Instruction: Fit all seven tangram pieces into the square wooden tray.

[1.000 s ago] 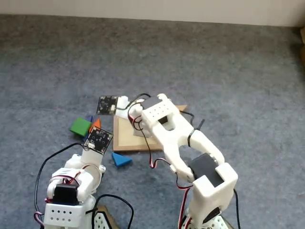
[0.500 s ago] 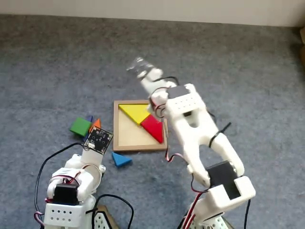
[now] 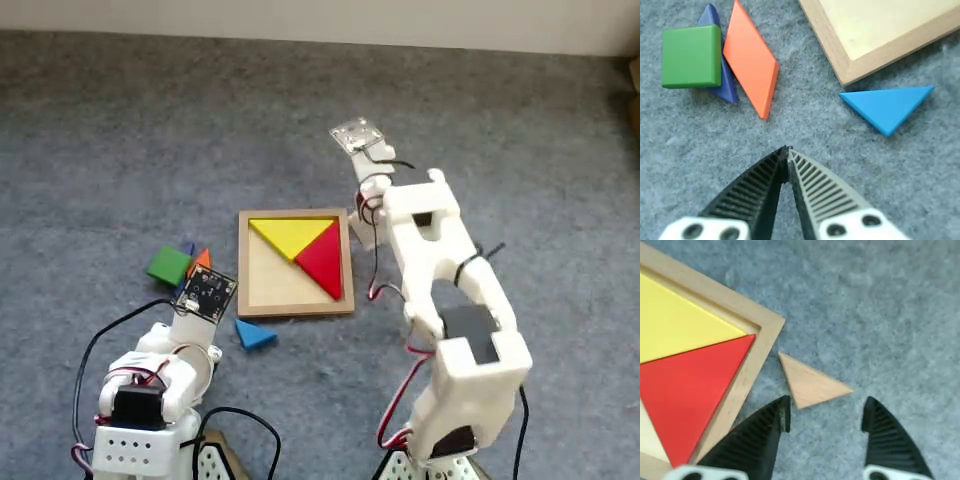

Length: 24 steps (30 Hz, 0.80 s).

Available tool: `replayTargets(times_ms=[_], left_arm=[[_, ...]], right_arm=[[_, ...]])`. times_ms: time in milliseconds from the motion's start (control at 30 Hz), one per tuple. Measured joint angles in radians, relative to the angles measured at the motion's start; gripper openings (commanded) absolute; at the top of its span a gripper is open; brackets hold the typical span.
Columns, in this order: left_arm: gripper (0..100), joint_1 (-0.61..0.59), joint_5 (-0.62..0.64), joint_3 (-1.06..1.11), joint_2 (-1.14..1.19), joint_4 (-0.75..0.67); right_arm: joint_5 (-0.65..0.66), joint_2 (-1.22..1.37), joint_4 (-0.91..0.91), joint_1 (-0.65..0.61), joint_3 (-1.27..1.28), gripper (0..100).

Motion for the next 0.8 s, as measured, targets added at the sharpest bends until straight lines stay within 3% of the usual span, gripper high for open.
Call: replayTargets(times_ms=[400, 800], left_arm=[[1, 0.0, 0.0, 0.0, 0.0, 0.0], [1, 0.0, 0.0, 0.0, 0.0, 0.0]], right_arm=[[0.0, 0.325, 0.218, -0.003, -0.439, 27.1], [0.029, 0.417, 0.394, 0.0, -0.563, 27.1]])
